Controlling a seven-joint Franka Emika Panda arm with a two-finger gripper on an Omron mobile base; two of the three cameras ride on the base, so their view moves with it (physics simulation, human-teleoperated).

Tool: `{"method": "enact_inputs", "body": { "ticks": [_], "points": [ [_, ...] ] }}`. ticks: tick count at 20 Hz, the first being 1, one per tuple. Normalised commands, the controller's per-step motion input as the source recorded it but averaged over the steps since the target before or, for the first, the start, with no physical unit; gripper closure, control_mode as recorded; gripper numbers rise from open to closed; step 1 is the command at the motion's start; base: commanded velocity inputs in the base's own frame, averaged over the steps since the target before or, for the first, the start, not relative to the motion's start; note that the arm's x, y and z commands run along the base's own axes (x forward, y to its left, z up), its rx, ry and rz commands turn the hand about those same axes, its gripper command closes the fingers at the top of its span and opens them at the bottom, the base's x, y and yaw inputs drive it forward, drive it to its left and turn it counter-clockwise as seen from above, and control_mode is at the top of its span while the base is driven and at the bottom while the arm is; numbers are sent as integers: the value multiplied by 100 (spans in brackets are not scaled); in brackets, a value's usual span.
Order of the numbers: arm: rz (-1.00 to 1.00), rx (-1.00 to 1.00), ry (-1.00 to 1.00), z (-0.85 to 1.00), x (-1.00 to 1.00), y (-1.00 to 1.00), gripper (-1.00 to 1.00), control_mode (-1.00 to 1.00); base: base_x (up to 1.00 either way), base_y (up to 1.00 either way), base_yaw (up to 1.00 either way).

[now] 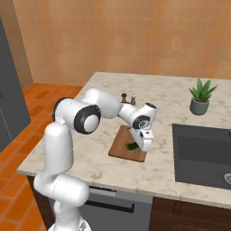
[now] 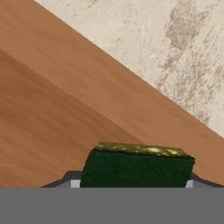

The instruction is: Pick up the sponge from the counter and clean the cutting board by briefly scrubbing or pressing down on the cutting board. Once finished, release the sponge.

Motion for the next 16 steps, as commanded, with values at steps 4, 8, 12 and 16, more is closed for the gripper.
{"method": "enact_inputs", "body": {
  "ticks": [4,8,12,16],
  "points": [
    [0,0,0,-17,9,84,100,-100,0,0,0],
    [0,-1,0,-1,18,100,100,-100,0,0,0],
    [0,0,1,-8,15,78,100,-100,0,0,0],
    [-1,0,0,0,43,3,100,-100,0,0,0]
  ]
}}
